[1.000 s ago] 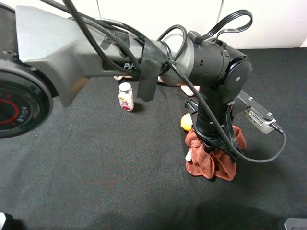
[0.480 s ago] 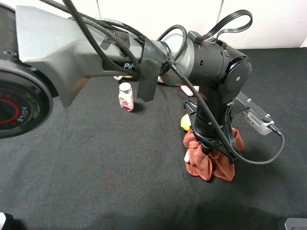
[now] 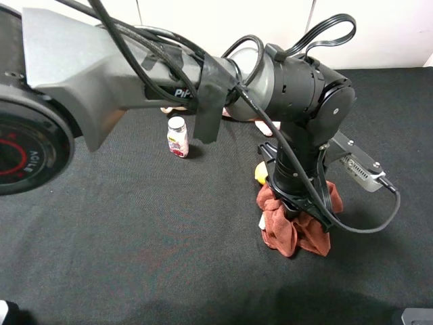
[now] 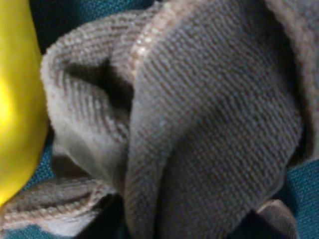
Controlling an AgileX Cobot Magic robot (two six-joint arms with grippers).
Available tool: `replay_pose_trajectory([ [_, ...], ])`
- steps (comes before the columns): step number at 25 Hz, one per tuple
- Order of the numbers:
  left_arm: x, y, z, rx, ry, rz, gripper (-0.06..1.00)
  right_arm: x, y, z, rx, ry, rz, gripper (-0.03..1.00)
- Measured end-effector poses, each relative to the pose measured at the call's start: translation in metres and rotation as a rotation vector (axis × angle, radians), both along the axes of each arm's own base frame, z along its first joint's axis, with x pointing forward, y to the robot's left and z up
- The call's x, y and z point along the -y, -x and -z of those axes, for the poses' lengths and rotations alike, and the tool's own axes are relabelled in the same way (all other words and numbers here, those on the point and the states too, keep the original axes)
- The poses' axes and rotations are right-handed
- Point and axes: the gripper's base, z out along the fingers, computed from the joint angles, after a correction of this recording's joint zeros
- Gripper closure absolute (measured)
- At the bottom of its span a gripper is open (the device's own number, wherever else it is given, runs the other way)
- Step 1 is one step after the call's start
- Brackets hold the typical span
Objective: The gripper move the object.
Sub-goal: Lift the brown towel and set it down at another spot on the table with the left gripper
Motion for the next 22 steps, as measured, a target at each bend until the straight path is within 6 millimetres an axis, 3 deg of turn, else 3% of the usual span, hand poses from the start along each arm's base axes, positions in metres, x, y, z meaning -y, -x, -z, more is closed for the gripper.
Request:
replay_pose_trajectory([
  [5,-0.0003,0.0002,0.0,-0.002,-0.004,0.0,0.39,-0.0001,0.0,0.0,0.0,-0.001,-0.001,0.27],
  [10,-0.0014,0.0008,0.0001,-0.009,-0.015,-0.011,0.27,-0.0002,0.0,0.0,0.0,-0.002,-0.001,0.27],
  [22,-0.0027,0.0015,-0.0064,-0.019,-0.027,-0.037,0.21,-0.0002,0.0,0.0,0.0,-0.002,-0.001,0.27],
])
